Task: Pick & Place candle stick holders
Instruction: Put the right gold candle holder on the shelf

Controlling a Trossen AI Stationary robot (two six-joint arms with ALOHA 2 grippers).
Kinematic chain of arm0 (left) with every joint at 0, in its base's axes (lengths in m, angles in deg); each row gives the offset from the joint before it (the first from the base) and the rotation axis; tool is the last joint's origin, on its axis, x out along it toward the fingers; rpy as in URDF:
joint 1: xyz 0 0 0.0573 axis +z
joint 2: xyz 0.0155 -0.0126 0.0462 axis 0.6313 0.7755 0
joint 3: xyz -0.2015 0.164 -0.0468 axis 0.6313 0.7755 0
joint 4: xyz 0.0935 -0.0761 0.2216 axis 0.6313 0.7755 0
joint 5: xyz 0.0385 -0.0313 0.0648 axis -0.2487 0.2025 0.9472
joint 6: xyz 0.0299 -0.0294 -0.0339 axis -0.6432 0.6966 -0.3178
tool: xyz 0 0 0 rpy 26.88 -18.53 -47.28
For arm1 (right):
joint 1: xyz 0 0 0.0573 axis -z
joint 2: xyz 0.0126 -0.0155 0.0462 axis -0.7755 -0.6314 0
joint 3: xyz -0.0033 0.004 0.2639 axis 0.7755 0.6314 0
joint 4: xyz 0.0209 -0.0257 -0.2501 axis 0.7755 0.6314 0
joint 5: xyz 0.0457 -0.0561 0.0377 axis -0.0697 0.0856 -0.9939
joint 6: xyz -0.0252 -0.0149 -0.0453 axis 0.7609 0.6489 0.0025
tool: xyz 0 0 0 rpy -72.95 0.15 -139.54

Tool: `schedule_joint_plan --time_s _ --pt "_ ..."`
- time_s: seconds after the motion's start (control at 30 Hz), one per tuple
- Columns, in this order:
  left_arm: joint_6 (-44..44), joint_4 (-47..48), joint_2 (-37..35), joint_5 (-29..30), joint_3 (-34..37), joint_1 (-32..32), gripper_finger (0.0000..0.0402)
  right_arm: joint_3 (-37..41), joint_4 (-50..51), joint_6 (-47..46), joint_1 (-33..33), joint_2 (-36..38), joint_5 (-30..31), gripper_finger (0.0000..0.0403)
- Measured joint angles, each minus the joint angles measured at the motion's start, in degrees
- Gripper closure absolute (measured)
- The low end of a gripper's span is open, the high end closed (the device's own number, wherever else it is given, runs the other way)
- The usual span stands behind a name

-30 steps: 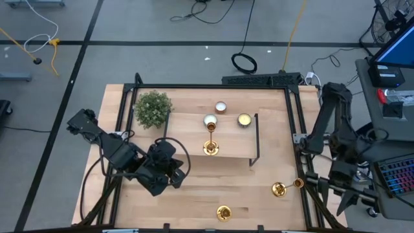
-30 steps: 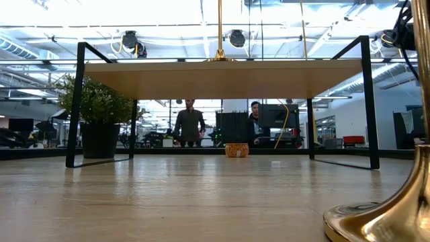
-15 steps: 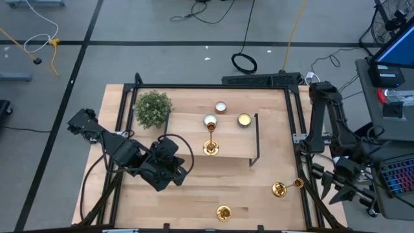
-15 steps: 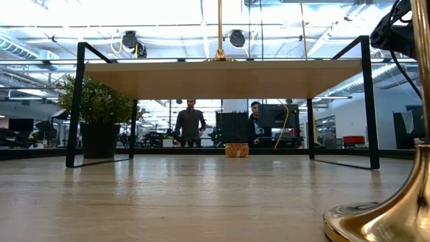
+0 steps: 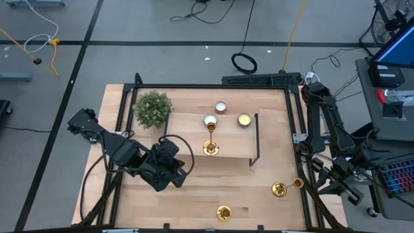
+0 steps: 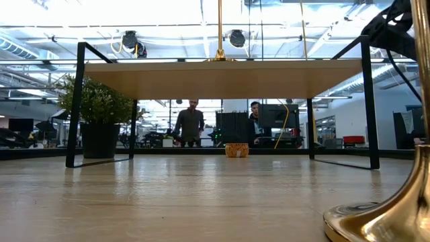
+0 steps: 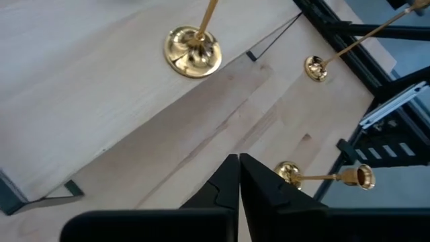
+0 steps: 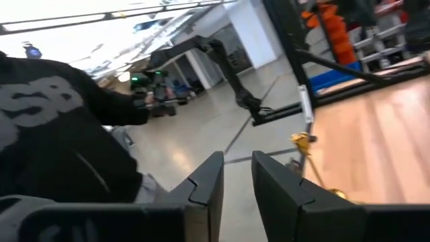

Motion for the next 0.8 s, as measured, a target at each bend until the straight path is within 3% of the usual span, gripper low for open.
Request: schedule_joint_plan --time_s 0.23,0.8 --pt "-0.15 -1.86 0.0 -0.54 0.0 0.0 0.0398 1.79 -0.19 -1.3 -4.38 -0.02 6.23 0.0338" --pt "0.22 -1.83 0.0 -3.03 0.0 0.0 0.0393 11.2 -1.2 -10.17 -7.83 -0.04 10.51 0.0353"
